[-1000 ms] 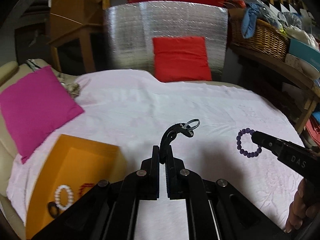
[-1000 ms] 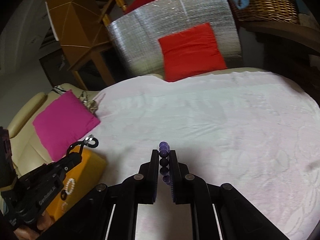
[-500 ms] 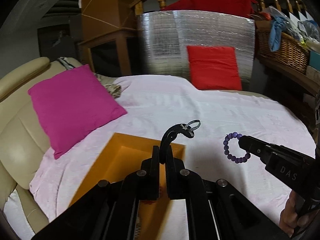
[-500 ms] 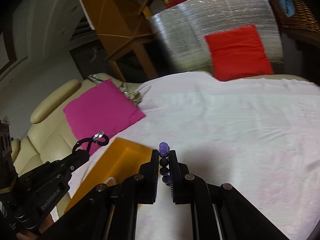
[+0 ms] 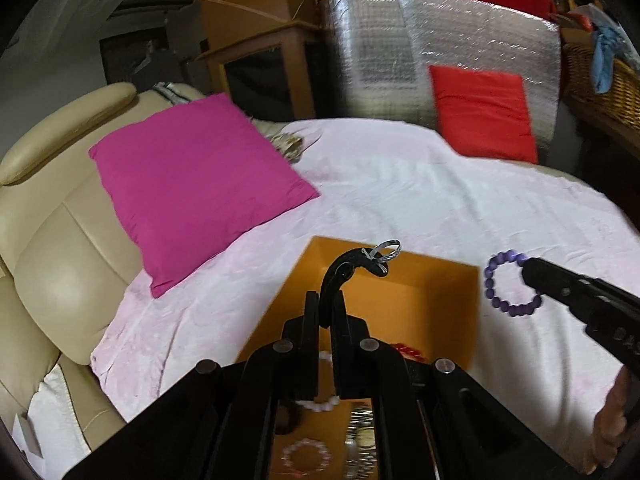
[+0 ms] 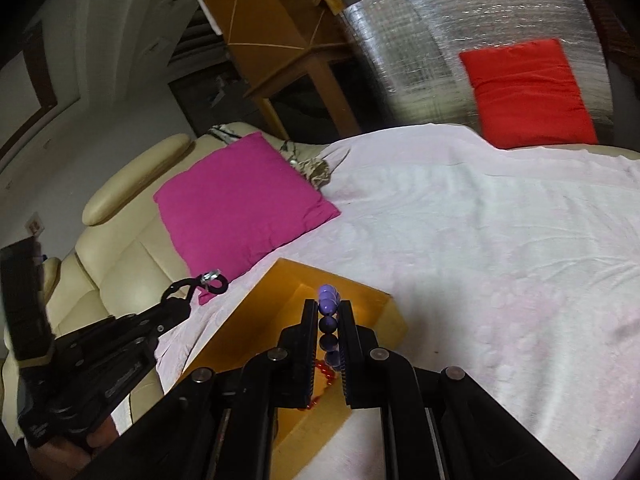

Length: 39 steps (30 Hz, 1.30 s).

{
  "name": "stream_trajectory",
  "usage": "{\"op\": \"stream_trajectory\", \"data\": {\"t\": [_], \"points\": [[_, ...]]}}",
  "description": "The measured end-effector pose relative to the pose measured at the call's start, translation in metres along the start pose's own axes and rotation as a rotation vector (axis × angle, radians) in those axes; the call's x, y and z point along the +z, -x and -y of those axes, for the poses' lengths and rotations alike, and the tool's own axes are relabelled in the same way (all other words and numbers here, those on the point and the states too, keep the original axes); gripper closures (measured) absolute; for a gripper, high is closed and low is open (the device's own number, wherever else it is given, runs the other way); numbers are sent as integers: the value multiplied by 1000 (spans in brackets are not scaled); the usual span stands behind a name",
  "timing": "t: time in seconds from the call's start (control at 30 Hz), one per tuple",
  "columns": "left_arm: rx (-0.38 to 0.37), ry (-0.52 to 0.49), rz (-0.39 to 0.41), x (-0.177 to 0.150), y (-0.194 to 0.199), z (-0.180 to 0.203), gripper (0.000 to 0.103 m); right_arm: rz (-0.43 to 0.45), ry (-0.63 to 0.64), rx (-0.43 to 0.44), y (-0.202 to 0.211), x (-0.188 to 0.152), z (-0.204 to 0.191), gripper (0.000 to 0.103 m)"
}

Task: Organize jewelry
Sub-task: 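Lift the black hair tie with the left tool over the box while the right tool carries the purple bracelet, then open the left tool to drop the hair tie while the right tool drops the purple bracelet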

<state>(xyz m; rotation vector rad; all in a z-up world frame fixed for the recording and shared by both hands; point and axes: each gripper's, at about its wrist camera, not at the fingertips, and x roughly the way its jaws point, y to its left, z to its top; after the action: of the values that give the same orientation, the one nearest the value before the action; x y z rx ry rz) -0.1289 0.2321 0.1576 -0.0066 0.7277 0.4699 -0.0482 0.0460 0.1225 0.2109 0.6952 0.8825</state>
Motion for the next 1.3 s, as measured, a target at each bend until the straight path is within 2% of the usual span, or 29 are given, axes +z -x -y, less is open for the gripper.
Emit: {"op": "stream_trajectory", "data": {"t": [0.4, 0.87, 1.3], "points": [[62, -52, -46, 3, -31, -11, 98, -64, 38, 24, -43, -7, -12, 92], [130, -88, -91, 5, -66, -16, 98, -92, 73, 33, -76, -9, -21, 92], [132, -152, -146, 2, -100, -1, 98, -121, 73, 15, -95, -11, -13, 92]]}}
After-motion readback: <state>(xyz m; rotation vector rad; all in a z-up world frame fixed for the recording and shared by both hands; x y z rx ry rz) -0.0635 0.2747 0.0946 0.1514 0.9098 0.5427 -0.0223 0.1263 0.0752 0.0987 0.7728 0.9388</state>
